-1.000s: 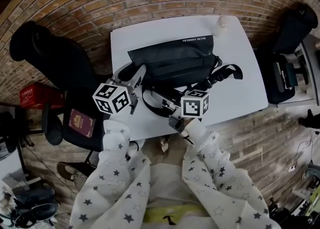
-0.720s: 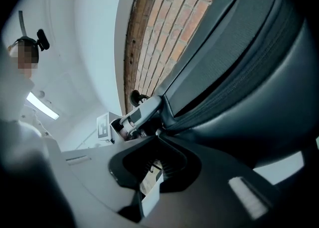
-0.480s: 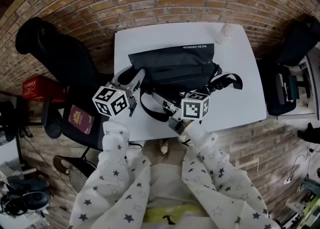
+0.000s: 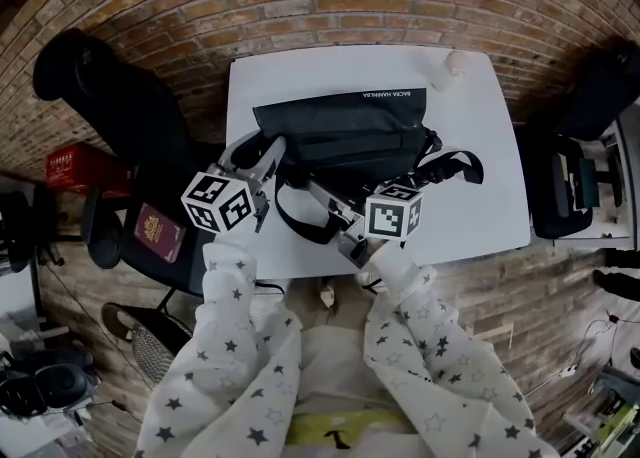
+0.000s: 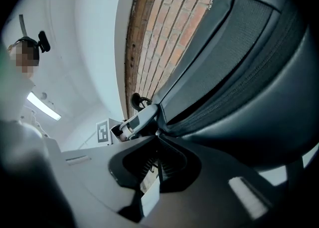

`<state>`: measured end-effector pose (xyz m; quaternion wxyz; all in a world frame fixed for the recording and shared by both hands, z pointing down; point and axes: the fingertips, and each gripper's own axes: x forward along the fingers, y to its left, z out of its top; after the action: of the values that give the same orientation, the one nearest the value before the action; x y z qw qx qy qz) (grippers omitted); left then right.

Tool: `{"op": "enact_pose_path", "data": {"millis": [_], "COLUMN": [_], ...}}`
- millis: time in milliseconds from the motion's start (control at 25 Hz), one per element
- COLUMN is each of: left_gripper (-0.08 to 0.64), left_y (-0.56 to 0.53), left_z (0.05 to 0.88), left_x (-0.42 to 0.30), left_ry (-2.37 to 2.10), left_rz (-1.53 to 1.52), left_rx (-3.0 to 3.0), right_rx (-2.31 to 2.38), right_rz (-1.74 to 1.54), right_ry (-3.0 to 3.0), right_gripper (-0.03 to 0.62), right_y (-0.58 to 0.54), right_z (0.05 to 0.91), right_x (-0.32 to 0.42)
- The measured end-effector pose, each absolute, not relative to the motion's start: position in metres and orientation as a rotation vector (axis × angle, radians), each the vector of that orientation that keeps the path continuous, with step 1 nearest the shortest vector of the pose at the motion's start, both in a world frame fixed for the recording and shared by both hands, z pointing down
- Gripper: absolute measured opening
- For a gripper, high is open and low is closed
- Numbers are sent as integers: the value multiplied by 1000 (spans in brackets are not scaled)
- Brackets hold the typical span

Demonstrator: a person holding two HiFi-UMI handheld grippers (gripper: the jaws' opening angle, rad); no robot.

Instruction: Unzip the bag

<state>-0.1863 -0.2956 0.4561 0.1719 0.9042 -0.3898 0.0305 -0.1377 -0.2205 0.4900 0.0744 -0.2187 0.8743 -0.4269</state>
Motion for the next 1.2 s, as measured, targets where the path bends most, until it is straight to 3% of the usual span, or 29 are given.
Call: {"op": "enact_pose_path", "data": {"millis": [1200], "left_gripper": [130], "left_y": [-291], "left_z": [457], "left_x": [-193], "left_ry": [-1486], "left_rz": [59], "left_rx": [2483], "right_rx": [-918], "right_rz": [-1194], "right_ry": [2549], "right_gripper": [18], "right_y": [-240], "right_z": [488], "right_x": [-57]}}
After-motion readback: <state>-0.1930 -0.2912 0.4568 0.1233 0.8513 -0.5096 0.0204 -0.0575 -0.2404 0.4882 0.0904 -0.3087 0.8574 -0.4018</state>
